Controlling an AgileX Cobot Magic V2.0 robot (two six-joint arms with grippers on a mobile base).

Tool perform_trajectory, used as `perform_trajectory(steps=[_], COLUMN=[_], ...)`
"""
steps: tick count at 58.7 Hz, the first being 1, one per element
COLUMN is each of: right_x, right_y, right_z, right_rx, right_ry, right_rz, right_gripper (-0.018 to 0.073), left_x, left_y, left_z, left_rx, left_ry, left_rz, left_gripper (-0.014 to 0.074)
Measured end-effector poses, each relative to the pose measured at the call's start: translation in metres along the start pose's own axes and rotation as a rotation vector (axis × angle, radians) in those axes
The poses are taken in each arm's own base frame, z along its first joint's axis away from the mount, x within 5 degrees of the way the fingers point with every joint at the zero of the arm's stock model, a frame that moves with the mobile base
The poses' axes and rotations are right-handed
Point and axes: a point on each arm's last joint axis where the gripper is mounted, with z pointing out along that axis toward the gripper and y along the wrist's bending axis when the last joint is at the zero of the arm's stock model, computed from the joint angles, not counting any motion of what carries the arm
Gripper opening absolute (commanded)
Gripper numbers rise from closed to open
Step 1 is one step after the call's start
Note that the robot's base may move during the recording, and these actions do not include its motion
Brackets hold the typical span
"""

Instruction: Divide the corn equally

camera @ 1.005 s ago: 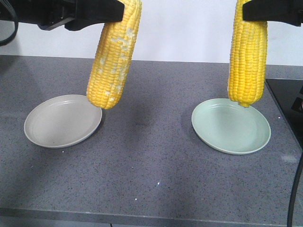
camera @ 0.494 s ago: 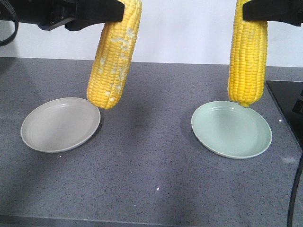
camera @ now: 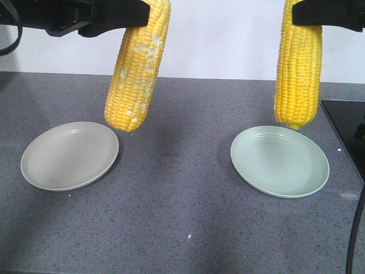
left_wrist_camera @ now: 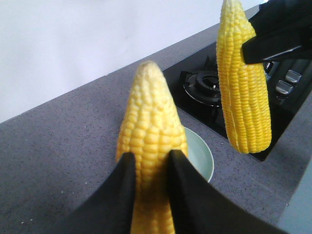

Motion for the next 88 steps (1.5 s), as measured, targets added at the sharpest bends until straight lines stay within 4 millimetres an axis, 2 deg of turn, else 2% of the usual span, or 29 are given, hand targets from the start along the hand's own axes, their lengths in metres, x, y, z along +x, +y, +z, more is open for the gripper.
perform_trajectory(steps=[88], right_x=[0.0000], right_y=[0.0000], right_z=[0.0000], right_rx=[0.000], right_ry=[0.000], right_rz=[-0.001], right_gripper=[-0.0005], left_x=[0.0000], left_y=[0.0000], left_z=[0.0000], left_rx=[0.000], left_ry=[0.000], left_rz=[0.000], left_gripper=[-0.0006])
